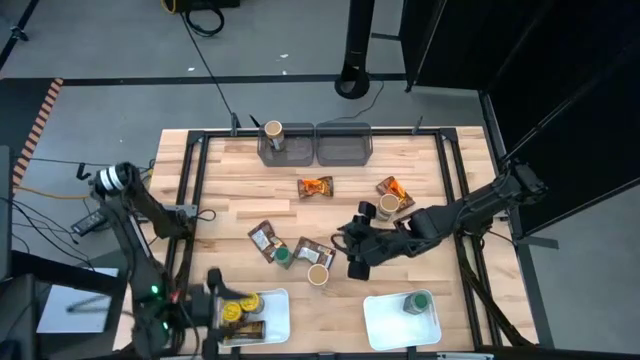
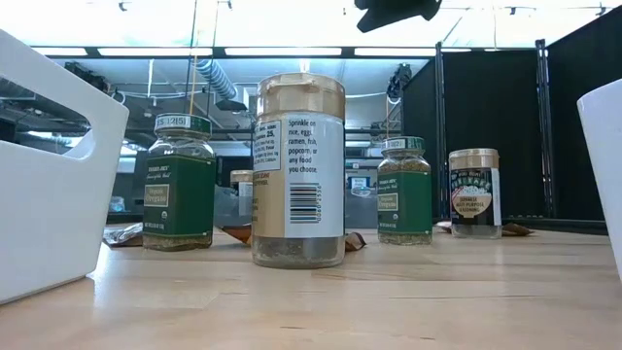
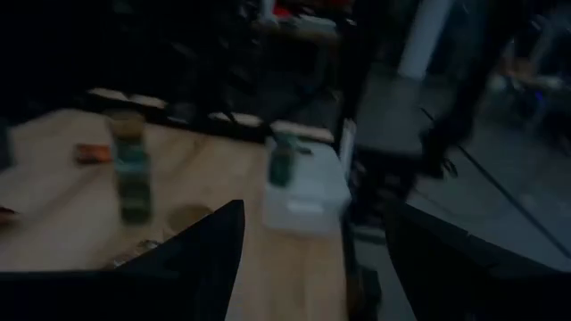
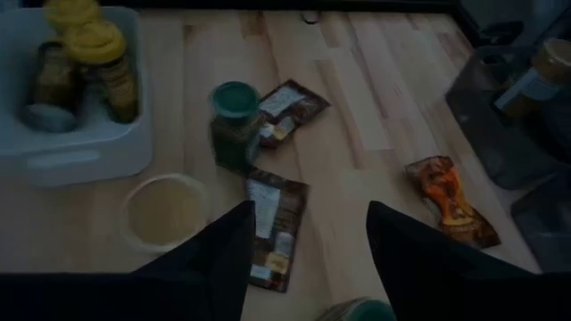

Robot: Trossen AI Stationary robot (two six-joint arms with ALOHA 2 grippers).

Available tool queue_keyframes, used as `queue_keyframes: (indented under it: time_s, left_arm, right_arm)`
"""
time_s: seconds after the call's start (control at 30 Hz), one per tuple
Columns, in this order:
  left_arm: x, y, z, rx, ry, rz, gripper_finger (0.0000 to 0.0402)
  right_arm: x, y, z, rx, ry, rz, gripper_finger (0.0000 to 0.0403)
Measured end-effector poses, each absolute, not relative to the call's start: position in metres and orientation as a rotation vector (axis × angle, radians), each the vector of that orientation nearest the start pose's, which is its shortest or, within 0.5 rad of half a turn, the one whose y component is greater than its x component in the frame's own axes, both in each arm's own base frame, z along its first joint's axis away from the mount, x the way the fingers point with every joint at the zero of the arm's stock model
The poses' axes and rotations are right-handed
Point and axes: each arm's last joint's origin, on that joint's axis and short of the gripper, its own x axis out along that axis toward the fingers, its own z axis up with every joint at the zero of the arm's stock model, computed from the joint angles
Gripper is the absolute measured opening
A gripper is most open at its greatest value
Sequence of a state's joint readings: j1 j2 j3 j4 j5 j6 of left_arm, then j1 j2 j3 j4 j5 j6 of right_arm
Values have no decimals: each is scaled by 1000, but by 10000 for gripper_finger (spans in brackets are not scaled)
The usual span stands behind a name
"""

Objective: Sort spices by type
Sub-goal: Put the bottom golden seasoning bottle into the left black bin

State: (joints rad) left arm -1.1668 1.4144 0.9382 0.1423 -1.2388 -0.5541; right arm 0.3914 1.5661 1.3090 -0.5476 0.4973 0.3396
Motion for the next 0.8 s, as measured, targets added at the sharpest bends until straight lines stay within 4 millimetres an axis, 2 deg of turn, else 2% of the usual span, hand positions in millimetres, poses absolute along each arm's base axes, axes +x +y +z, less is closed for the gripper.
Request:
queue_keyframes:
  time_s: [0.07, 0.17, 0.27, 0.37, 0.53, 0.8]
  left_arm:
    - [140, -247, 298, -286, 64, 141, 268]
    - [135, -224, 321, -344, 27, 181, 268]
    - [128, -202, 341, -378, 2, 193, 268]
    - [121, -189, 353, -356, -8, 188, 268]
    - [115, -176, 364, -329, -20, 187, 268]
    - [114, -172, 364, -242, -14, 221, 268]
  right_arm:
    - [318, 109, 296, -1, 694, -231, 222]
    - [328, 107, 295, 58, 683, -145, 222]
    - [339, 112, 286, 52, 686, -36, 222]
    - [346, 122, 273, -42, 704, 19, 224]
    - [353, 133, 265, -138, 665, 76, 245]
    - [359, 139, 260, -91, 634, 64, 333]
